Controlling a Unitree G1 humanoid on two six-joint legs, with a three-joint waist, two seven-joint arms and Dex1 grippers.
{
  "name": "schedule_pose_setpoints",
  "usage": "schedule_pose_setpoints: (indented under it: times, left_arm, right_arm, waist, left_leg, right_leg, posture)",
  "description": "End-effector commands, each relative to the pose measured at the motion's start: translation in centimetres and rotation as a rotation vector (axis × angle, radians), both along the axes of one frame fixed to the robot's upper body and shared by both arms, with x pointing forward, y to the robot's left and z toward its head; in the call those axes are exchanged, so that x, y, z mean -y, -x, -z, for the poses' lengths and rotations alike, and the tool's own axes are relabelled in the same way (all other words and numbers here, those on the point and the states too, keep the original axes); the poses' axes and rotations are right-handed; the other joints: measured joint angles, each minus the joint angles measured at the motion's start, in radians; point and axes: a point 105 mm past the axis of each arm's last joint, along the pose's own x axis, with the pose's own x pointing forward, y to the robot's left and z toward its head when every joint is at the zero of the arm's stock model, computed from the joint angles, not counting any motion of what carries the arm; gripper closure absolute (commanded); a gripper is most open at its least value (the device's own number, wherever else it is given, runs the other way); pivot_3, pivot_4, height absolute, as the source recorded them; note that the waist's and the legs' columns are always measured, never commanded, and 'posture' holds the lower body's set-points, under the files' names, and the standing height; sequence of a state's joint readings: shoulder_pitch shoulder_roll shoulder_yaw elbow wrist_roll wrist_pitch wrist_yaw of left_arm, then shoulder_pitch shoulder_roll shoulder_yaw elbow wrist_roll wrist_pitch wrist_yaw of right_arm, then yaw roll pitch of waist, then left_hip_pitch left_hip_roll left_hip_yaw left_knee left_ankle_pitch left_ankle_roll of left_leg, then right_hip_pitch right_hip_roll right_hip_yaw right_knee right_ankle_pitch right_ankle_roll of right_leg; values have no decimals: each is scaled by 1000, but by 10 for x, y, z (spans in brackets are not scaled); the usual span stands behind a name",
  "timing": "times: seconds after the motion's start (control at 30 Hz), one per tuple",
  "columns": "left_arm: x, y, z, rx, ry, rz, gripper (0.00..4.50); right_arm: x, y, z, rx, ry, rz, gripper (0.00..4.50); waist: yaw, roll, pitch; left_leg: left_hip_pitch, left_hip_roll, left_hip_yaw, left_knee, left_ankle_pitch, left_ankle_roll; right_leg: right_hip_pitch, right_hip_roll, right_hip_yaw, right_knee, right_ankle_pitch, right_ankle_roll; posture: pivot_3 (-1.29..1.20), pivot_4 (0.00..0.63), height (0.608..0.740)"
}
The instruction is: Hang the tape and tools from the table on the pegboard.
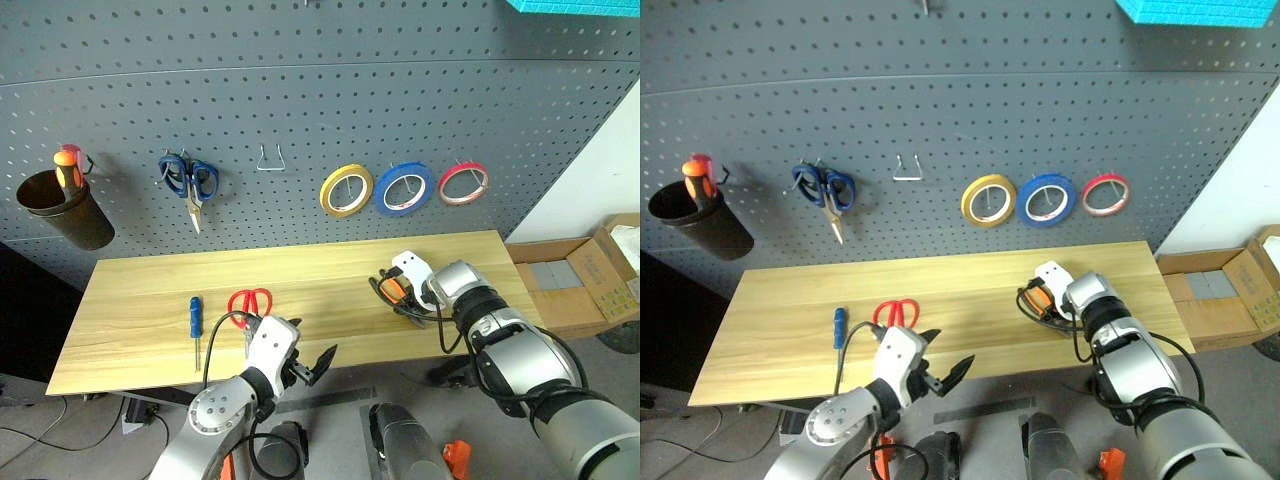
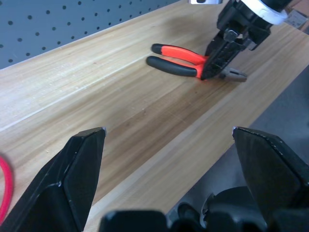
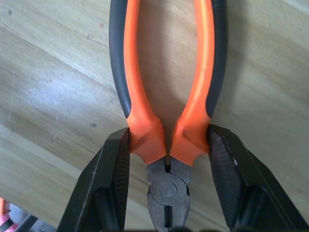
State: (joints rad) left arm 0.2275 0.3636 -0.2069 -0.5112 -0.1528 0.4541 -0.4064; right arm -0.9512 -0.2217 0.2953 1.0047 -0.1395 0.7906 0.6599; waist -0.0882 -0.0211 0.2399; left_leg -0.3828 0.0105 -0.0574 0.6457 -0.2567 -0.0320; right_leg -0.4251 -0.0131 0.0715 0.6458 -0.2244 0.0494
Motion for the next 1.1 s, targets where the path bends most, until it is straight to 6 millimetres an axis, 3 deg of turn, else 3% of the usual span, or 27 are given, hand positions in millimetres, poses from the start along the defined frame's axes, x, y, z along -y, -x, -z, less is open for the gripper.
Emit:
schedule_pose_setpoints:
  times: [0.03,0.17,0.37,0.5,0.57,0.6,0.73,0.87,1.0,1.1]
  left_arm:
    - [6,1,-12,40,22,23,0]
    - [5,0,-13,46,21,22,0]
    - [-3,15,-20,52,25,17,0]
    - [-7,30,-25,57,30,7,0]
    - [-9,36,-29,63,30,-1,0]
    - [-11,35,-35,89,29,-25,0]
    - [-18,23,-53,177,35,-99,0]
    - [-22,4,-76,290,52,-189,0]
    - [-28,-9,-90,355,51,-229,0]
    - [-42,-36,-108,426,60,-314,0]
  right_arm:
    - [-1,-8,-9,72,30,-66,2686]
    - [-12,-10,-20,159,-16,-195,2686]
    - [-30,13,-54,387,-88,-471,2686]
    - [-51,28,-93,580,-249,-456,2686]
    - [-69,38,-119,655,-391,-423,2686]
    - [-83,41,-142,710,-507,-377,2686]
    - [-115,46,-194,825,-740,-286,2686]
    - [-142,36,-253,1000,-897,-216,2686]
    - [-155,25,-277,1096,-959,-180,2686]
    - [-171,11,-305,1190,-994,-177,2686]
  waist:
    - [0,0,0]
    - [2,0,0]
    - [4,0,0]
    - [1,0,-1]
    - [-1,0,-1]
    - [-1,0,-1]
    - [4,-2,-15]
    - [14,-9,-37]
    - [34,-16,-71]
    - [44,-15,-78]
  left_leg:
    - [0,0,0,0,0,0]
    - [0,0,0,0,0,0]
    - [-2,0,-1,-1,0,-1]
    - [-2,1,0,-1,-1,-1]
    - [-1,1,0,0,-1,-1]
    - [-1,1,0,0,0,-1]
    - [-1,2,-2,1,1,-3]
    - [-2,1,-2,1,2,-5]
    - [-2,1,-2,-1,2,-6]
    - [0,1,-2,-1,1,-8]
  right_leg:
    - [0,0,0,0,0,0]
    - [0,0,0,0,0,0]
    - [-1,0,-1,-1,0,0]
    - [-1,0,0,-1,0,0]
    - [-1,0,0,0,0,0]
    - [-1,0,0,0,0,0]
    - [-2,2,-1,1,1,-1]
    - [-1,1,-2,0,2,0]
    - [-1,1,-3,-1,5,-4]
    - [0,1,-3,-1,5,-5]
  posture:
    - [-18,233,740]
    - [-12,218,740]
    - [-16,188,740]
    - [-21,165,740]
    - [-20,151,740]
    - [-16,139,740]
    - [14,104,740]
    - [55,67,740]
    - [86,51,740]
    - [111,52,740]
